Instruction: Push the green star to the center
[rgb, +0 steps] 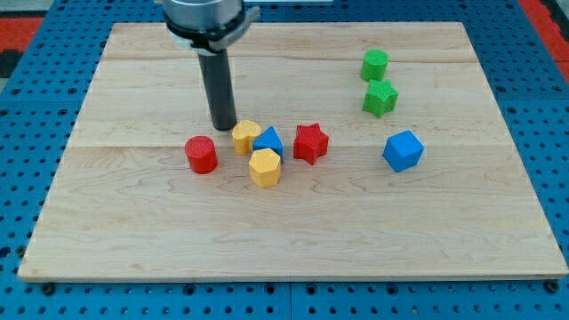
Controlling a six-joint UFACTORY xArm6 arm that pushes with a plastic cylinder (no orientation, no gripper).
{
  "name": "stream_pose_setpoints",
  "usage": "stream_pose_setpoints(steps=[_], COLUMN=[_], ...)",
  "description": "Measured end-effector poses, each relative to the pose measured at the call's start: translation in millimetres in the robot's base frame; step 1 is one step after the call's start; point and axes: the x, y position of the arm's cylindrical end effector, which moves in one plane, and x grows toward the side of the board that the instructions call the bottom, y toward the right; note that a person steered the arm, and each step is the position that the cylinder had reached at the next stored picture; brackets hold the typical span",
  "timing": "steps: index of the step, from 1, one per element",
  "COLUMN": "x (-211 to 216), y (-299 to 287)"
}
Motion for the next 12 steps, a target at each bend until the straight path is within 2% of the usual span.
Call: stream_pose_setpoints(steps=[1,2,3,4,5,6,7,8,9,10,11,12], x=[-68,-126,-190,-200,-169,-111,-82,-43,-3,10,-17,-9], y=[93,210,237,297,321,273,284,264,217,195,167,153])
